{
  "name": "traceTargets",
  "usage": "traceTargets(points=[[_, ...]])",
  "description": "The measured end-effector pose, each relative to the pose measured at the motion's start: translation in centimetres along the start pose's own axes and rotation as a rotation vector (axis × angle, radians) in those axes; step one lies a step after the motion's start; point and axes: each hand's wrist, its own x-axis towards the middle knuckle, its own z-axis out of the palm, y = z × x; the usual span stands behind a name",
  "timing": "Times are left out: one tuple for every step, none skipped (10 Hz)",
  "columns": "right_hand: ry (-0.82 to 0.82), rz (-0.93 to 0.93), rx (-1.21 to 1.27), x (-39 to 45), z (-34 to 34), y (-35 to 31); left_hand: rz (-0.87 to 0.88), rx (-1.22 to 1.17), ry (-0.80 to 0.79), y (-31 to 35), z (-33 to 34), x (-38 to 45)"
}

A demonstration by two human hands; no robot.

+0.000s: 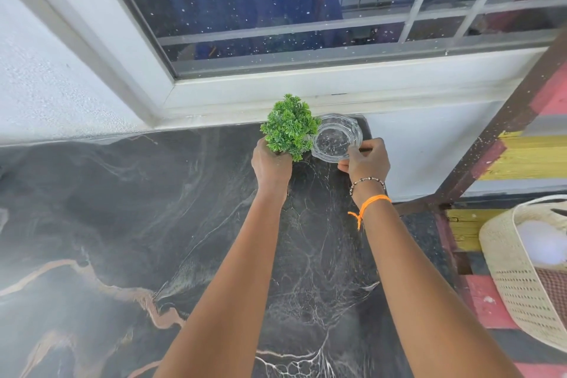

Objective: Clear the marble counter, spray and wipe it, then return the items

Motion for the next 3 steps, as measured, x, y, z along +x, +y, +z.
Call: traceTargets(points=[[-0.023, 0.022, 0.061, -0.2, -0.4, -0.2, -0.003, 0.009, -0.012, -0.2, 0.0, -0.1], [-0.063, 0.098, 0.195, -1.2, -1.2, -0.4, 0.022, -0.004, -0.020, -0.5, -0.6, -0.7], [-0.128, 0.143, 0.246, -3.3, -1.5, 0.0, -0.007, -0.117, -0.016, -1.3, -1.7, -2.1]])
